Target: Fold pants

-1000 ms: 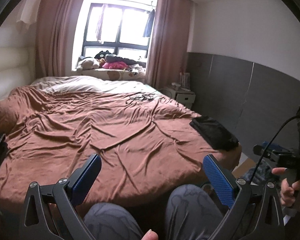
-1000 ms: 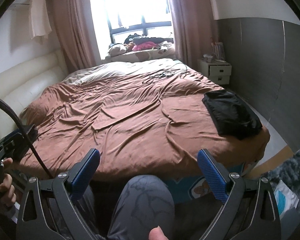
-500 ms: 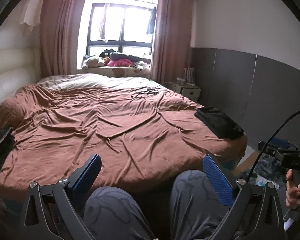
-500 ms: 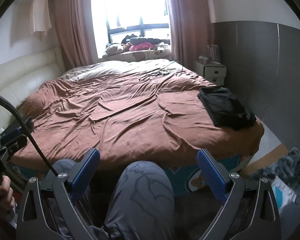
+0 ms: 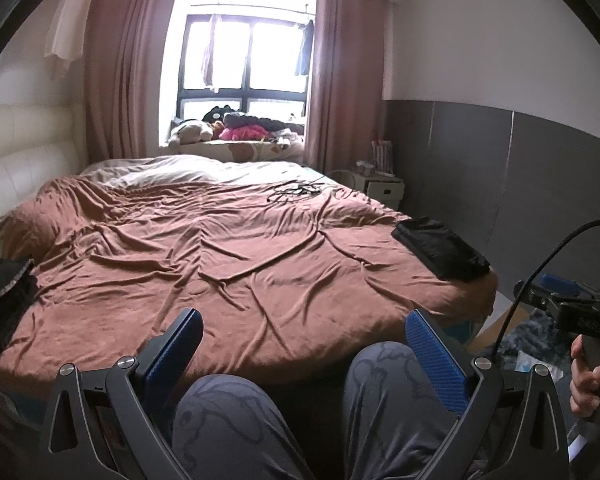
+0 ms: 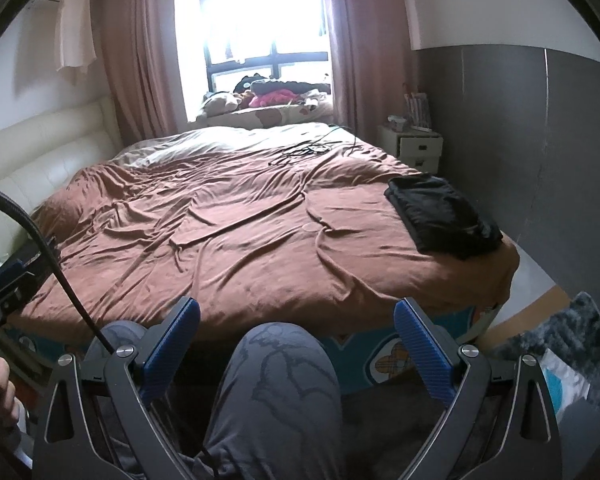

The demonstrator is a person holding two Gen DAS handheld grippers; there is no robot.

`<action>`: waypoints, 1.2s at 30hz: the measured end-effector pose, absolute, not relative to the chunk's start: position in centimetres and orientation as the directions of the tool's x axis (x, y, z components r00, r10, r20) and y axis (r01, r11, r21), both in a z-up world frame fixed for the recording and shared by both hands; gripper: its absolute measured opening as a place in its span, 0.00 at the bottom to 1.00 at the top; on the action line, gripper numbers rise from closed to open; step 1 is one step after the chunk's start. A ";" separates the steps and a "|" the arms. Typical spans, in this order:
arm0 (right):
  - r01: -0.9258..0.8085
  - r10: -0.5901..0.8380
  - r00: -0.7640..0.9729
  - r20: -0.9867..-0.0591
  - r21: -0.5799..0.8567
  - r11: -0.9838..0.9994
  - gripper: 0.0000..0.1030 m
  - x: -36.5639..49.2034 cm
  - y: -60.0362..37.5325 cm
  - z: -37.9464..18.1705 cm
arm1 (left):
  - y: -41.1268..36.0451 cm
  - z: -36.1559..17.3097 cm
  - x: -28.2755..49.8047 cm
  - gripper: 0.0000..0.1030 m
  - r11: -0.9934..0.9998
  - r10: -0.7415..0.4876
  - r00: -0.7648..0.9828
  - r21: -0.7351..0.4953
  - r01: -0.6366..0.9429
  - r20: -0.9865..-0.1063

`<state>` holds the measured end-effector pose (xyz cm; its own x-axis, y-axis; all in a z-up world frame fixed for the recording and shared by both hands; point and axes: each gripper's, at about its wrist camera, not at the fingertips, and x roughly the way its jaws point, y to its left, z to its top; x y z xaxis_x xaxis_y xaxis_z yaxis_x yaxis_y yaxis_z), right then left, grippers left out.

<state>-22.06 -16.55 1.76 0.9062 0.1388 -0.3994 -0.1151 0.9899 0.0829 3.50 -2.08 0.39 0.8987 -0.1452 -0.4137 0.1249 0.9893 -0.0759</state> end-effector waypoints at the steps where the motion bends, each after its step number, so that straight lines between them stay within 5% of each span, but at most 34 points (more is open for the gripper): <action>1: -0.113 0.137 0.908 -0.396 0.084 0.990 0.95 -22.1 -16.7 1.8 | -2.1 0.5 3.4 0.99 0.989 -0.145 0.900 -0.076 0.125 -0.410; 36: -0.117 0.130 0.915 -0.382 0.058 0.991 0.95 -22.6 -18.1 1.6 | -2.4 1.2 2.1 0.99 0.989 -0.144 0.911 -0.077 0.124 -0.387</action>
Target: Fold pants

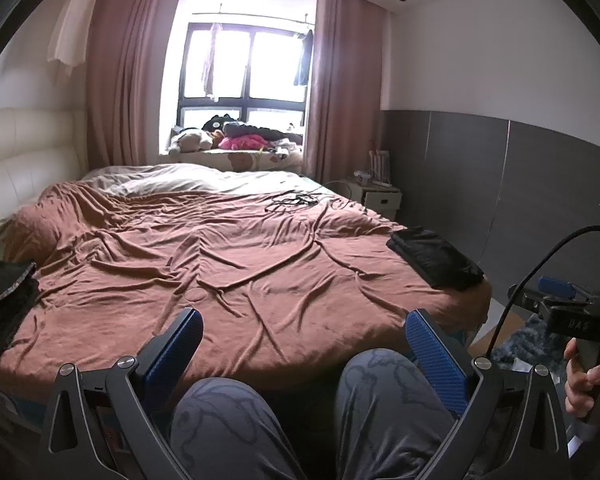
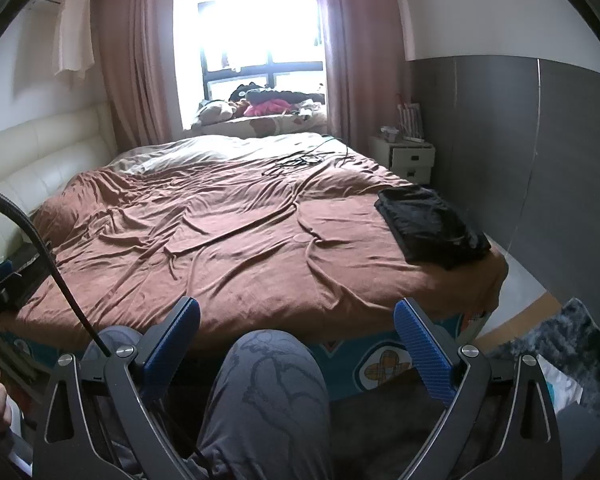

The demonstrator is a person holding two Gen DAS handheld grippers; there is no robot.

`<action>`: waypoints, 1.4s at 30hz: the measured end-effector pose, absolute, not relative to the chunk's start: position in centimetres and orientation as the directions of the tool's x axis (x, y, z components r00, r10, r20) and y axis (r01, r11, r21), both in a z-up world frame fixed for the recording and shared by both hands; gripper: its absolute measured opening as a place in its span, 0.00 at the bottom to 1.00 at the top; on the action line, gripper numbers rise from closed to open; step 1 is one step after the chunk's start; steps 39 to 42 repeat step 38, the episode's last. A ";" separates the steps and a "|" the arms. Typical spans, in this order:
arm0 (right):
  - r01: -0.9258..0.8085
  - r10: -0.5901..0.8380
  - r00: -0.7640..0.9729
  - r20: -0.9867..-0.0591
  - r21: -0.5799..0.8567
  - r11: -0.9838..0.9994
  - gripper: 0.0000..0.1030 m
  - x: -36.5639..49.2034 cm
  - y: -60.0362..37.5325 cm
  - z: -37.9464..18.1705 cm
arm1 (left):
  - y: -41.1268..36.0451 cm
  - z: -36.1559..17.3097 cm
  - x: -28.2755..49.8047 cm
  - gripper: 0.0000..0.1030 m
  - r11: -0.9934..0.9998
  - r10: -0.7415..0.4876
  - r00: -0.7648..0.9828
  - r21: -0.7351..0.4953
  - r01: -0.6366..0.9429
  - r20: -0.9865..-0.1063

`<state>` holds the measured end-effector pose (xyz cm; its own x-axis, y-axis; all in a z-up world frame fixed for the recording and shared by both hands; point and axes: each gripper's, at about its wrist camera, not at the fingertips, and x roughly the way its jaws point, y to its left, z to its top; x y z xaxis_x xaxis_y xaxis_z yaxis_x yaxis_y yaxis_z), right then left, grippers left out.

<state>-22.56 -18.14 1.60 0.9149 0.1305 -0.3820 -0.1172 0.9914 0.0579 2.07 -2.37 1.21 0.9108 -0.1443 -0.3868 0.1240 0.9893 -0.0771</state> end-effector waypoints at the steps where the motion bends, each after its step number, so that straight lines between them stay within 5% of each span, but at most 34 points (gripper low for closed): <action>1: -0.118 0.130 0.915 -0.383 0.056 0.991 0.95 -22.6 -18.1 1.6 | -2.4 1.3 2.0 0.99 0.989 -0.145 0.911 -0.077 0.125 -0.387; 42: -0.123 0.126 0.923 -0.364 0.030 0.992 0.95 -23.8 -18.9 1.7 | -3.3 1.8 0.0 0.99 0.989 -0.141 0.918 -0.086 0.117 -0.370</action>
